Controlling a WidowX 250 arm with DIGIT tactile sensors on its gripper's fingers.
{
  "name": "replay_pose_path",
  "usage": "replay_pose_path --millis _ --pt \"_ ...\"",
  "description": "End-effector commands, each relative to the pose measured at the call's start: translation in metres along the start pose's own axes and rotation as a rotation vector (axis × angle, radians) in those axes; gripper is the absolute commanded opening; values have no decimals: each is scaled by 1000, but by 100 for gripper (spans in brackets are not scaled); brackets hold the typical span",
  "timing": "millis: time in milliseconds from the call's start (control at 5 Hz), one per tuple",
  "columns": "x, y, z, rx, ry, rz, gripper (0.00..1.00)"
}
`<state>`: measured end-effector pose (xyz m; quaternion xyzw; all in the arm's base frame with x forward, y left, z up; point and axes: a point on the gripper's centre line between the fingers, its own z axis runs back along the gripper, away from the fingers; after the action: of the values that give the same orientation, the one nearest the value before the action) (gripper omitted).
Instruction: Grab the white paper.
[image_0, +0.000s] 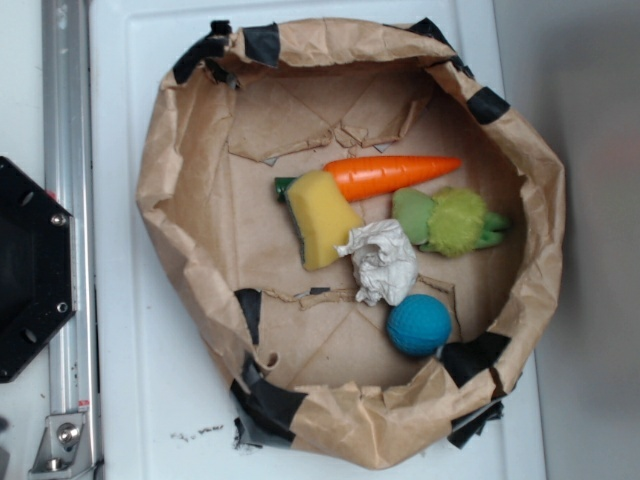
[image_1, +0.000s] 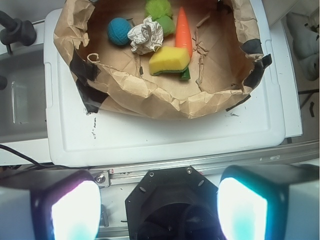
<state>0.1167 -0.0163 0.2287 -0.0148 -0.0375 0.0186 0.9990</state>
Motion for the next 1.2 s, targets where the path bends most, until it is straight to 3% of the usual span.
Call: replay_pose_path --millis 0,200,400,800,1000 --pt "92 15 -71 34 -140 -118 100" --pt "119 15 -96 27 -134 -135 100" --pt "136 5 -135 43 -87 -181 100" --pt "162 -24 -186 41 -136 -257 100" --pt "174 -26 -182 2 -147 -243 0"
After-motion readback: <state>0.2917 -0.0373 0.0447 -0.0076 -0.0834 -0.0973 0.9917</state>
